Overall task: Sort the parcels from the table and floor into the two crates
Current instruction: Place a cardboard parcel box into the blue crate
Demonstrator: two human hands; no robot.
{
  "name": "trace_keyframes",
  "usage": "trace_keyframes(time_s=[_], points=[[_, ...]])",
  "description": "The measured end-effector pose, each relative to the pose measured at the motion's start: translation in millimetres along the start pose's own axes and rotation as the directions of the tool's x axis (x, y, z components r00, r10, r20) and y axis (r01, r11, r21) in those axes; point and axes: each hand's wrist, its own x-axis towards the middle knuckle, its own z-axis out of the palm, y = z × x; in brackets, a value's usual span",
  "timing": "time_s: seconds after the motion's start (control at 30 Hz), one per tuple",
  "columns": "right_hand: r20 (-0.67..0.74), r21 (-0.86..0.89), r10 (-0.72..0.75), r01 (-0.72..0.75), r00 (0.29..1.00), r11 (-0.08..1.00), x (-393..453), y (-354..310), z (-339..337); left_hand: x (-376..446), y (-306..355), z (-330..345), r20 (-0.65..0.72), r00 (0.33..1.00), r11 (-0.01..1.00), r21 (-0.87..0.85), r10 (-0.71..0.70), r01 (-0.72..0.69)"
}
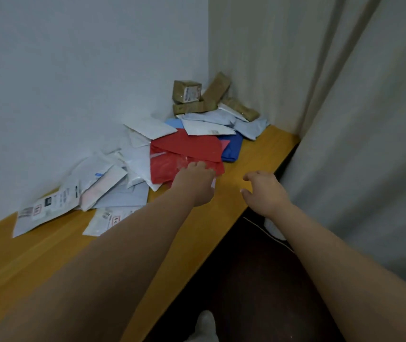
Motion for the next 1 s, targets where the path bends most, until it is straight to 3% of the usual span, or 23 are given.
trace_keyframes(time_s=[0.37,0.57,0.7,1.0], points=[[0.094,0.024,-0.169,0.167,0.981,0.986,198,0,3,139,-69,-22,0.021,0.995,0.994,-0.038,-0.098,0.099],[0.155,0.088,-0.267,0.256,0.951,0.963,306,6,19,233,-109,-26,0.011,0.959,0.957,-0.069,-0.282,0.282],[0.186,0.089,-0.282,0.270,0.941,0.959,386,36,23,303,-106,-14,0.033,0.952,0.949,-0.083,-0.304,0.306],[0.148,0.151,-0.242,0.220,0.959,0.964,540,76,16,419,-124,-1,0.097,0.839,0.809,-0.226,-0.536,0.543]])
